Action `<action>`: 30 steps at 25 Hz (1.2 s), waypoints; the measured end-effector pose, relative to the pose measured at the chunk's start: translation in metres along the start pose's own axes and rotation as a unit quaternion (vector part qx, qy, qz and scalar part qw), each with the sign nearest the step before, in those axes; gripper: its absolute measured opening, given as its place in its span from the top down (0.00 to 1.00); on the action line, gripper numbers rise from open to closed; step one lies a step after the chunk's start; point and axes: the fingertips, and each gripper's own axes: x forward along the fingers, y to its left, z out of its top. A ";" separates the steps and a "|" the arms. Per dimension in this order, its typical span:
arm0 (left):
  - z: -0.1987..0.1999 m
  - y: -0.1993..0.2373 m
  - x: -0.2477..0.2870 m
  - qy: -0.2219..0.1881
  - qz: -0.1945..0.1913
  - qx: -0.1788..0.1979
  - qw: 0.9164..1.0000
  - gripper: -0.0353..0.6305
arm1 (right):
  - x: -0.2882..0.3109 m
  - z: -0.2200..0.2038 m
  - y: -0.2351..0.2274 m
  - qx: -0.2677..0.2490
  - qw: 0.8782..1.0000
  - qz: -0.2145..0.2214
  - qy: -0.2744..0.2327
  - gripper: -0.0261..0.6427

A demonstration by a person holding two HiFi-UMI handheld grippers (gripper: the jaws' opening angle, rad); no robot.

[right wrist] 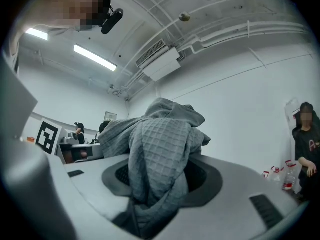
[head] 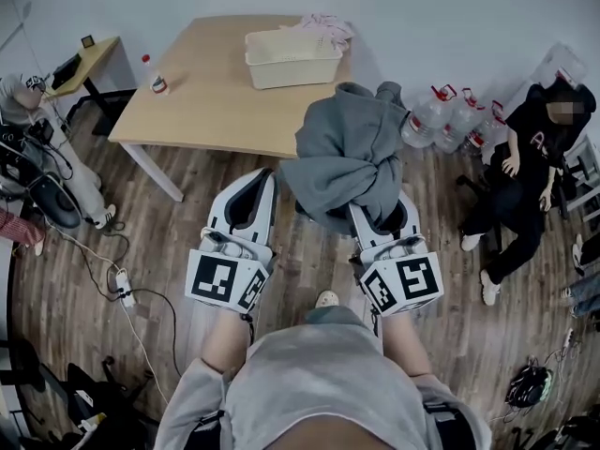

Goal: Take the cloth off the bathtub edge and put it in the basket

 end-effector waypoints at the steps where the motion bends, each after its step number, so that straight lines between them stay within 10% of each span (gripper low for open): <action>1: -0.002 0.000 0.010 0.000 0.003 0.000 1.000 0.95 | 0.006 0.000 -0.010 0.000 1.000 0.002 0.001 0.66; 30: -0.047 0.051 0.160 0.010 0.029 0.002 1.000 0.95 | 0.128 -0.026 -0.120 0.010 0.999 0.032 0.012 0.66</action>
